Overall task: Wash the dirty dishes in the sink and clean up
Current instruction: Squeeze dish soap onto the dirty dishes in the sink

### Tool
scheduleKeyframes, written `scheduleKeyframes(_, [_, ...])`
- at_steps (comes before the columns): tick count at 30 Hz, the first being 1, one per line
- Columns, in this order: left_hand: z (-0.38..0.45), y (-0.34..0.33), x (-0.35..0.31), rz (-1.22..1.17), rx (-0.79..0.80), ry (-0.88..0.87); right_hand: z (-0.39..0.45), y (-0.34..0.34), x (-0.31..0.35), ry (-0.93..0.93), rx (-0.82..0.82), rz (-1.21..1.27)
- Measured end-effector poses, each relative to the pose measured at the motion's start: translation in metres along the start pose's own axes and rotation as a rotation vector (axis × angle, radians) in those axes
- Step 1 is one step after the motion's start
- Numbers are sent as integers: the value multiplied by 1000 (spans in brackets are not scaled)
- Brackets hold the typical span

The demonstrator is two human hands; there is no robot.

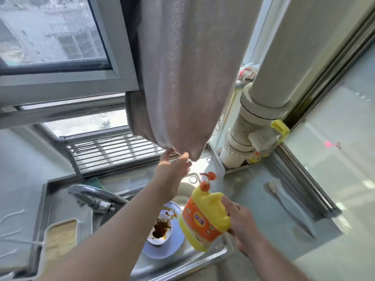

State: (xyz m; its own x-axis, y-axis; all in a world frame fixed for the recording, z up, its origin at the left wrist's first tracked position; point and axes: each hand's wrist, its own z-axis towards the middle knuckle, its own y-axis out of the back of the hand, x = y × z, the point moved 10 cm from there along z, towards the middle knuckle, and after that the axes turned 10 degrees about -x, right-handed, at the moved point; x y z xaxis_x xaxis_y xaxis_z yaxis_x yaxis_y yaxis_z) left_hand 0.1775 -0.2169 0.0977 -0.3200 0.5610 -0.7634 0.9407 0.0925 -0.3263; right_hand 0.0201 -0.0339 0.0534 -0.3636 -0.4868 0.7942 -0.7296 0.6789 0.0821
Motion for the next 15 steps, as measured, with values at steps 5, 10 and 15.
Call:
scheduleKeyframes(5, [-22,72,48,460,-170,5,-18,-17,16,194,27,-351])
scheduleKeyframes(10, [-63,99,136,301,-93,236,-41,-61,-10,643,207,-928])
scheduleKeyframes(15, [-85,102,156,91,-108,257,-70,-80,-52,670,201,-1039])
